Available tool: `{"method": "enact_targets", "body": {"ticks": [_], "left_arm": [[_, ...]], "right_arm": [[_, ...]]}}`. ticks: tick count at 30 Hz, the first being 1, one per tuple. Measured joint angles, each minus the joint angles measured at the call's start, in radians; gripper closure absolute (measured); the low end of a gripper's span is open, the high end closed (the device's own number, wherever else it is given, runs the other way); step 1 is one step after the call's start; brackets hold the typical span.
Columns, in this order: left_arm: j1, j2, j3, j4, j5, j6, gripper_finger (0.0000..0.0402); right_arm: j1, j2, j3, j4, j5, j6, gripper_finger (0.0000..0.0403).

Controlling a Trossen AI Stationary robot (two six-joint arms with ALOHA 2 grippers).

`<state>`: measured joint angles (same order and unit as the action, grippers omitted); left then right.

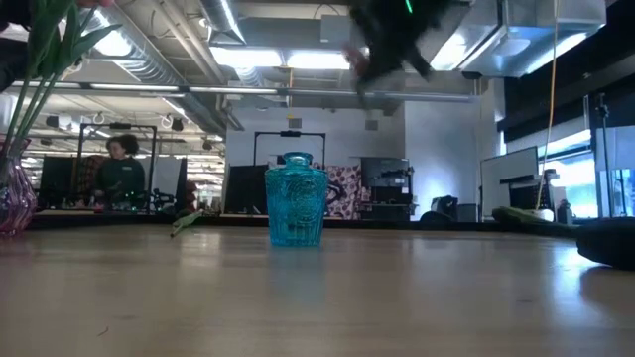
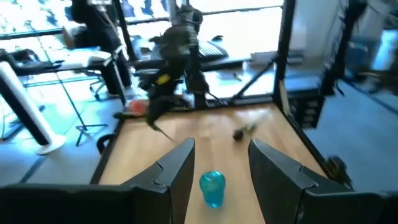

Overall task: Sort flowers into vase by color
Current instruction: Put the pink tulip into the purple vase

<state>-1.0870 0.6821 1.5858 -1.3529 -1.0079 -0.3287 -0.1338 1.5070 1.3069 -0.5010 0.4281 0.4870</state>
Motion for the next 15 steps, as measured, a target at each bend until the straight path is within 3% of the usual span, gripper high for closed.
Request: {"method": "enact_targets", "body": {"ticks": [4,7,11,15], "left_arm": [[-0.009,-0.038,0.024,0.01,-0.043,0.003,0.0255],[-0.046,-0.057,0.024,0.035,-0.057,-0.001,0.0255],[-0.116,-0.057,0.009,0.106,-0.061,0.029,0.0255],[-0.16,-0.05,-0.021,0.185,-0.047,0.076,0.0255]], "right_arm": [[0.091,0.009,0.009,0.387,0.008,-0.195,0.0395],[0.117,0.021,0.011,0.627,-0.078,-0.291,0.0398],[0.117,0.041,0.024,0.759,-0.217,-0.313,0.0399],[0.138,0.072,0.1,0.765,-0.25,-0.366,0.0399]]}}
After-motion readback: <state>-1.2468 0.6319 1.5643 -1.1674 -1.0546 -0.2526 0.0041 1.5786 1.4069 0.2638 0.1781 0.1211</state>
